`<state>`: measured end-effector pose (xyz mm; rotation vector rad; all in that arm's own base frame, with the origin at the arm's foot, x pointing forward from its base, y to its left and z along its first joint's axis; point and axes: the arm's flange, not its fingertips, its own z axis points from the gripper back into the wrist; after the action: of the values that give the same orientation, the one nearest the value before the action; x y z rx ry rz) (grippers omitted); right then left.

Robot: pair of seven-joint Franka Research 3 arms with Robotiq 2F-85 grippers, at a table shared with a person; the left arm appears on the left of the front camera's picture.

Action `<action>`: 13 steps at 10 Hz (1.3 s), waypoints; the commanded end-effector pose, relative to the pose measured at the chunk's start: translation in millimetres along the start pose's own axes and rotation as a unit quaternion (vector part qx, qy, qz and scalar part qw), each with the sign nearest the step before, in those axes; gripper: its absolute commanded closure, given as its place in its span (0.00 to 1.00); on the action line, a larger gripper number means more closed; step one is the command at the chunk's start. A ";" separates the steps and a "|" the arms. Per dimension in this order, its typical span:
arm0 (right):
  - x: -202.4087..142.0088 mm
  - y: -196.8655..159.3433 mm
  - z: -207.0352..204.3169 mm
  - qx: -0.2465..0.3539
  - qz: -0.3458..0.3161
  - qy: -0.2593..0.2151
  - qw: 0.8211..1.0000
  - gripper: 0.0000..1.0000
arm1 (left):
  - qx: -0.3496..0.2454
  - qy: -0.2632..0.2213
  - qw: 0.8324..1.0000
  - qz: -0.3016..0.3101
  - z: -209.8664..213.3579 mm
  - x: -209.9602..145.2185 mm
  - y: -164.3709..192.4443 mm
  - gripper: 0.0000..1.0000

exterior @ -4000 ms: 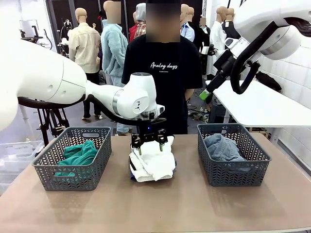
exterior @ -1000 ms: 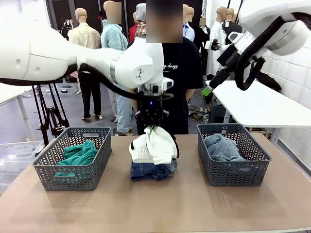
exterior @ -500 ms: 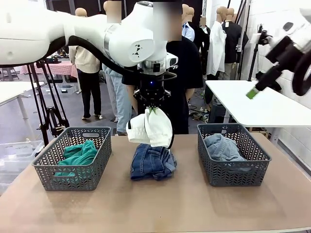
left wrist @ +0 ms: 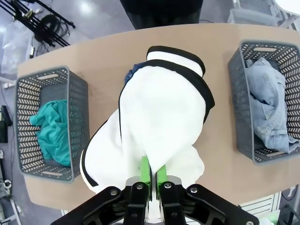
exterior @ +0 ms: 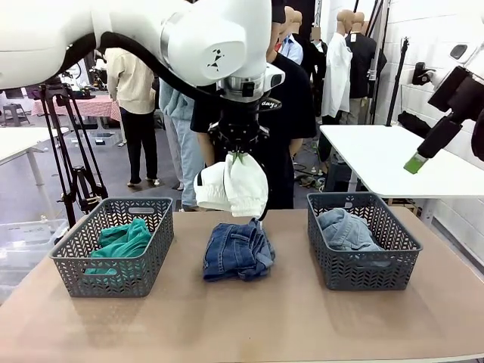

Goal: Sort the tops and bottoms.
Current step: Lift clothes from the center of the table with your left hand.

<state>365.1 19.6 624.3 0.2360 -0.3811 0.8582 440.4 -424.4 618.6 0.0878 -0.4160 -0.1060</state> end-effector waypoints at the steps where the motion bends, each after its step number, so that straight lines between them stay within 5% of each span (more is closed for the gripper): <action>1: -8.3 -2.2 -3.3 0.003 -0.019 0.013 1.000 0.00 | 0.015 -0.017 1.000 0.004 8.2 -3.4 -1.7 1.00; 3: -3.0 -5.5 -6.3 0.012 -0.014 0.041 0.999 0.00 | 0.006 -0.016 1.000 0.016 2.3 -7.1 4.6 1.00; 4: 14.2 -11.8 -14.7 0.016 -0.012 0.063 0.998 0.00 | -0.026 -0.011 0.999 0.025 -6.2 -5.6 10.2 1.00; 5: 48.5 -21.1 -30.4 0.043 0.010 0.066 0.997 0.00 | 0.004 -0.007 1.000 -0.005 7.0 -3.6 -3.0 1.00; 6: -3.8 -6.5 -9.7 0.012 -0.008 0.031 0.999 0.00 | 0.004 -0.007 1.000 -0.005 7.0 -3.6 -3.0 1.00; 13: -3.8 -6.5 -9.7 0.012 -0.008 0.031 0.999 0.00 | 0.004 -0.007 1.000 -0.005 7.0 -3.6 -3.0 1.00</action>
<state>371.7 15.7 619.7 0.2471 -0.3217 0.8581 435.3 -429.5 619.6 0.0847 -0.4237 -0.1162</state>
